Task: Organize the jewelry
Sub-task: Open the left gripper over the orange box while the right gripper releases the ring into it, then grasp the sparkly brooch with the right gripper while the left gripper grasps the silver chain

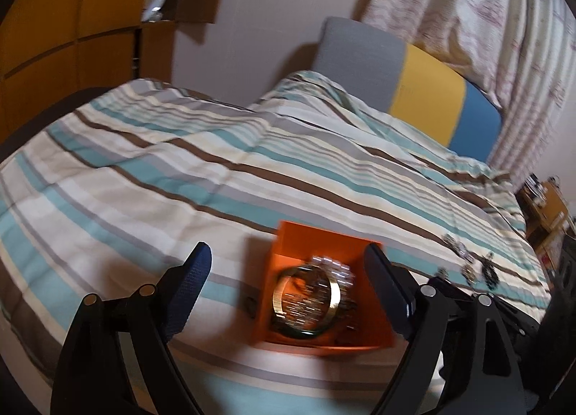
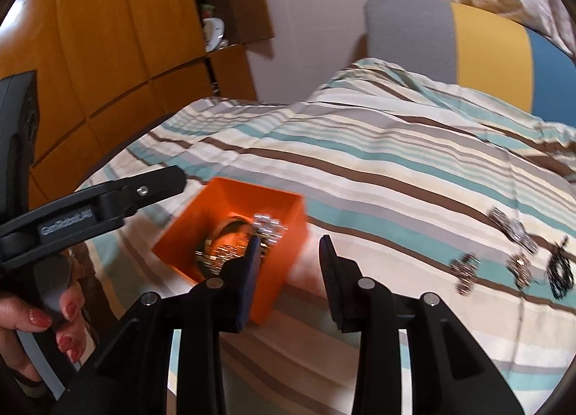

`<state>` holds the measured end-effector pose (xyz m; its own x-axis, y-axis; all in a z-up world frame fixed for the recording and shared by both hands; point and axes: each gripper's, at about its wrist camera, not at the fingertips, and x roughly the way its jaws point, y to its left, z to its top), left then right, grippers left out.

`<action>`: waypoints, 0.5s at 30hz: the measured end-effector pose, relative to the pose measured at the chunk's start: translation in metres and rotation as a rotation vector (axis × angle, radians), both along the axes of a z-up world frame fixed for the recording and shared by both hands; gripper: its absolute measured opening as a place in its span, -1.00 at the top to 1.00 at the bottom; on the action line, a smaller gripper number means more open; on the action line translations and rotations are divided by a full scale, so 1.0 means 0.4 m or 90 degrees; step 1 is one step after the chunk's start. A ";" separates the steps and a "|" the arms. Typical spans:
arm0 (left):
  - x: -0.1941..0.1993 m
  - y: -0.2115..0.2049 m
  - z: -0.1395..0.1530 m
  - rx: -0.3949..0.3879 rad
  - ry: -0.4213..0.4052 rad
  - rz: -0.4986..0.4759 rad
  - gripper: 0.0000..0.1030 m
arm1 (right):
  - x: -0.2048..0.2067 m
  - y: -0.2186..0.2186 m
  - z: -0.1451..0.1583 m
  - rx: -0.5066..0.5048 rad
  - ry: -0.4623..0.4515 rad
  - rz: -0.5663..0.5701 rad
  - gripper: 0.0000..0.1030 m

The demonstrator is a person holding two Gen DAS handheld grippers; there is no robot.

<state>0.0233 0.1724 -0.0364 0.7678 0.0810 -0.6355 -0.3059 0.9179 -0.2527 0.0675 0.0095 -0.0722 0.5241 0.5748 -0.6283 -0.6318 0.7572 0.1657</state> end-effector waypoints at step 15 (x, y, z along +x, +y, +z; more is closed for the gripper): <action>0.134 -0.337 -0.022 0.056 0.038 -0.201 -0.67 | 0.210 -0.340 -0.076 -0.055 0.022 -0.218 0.19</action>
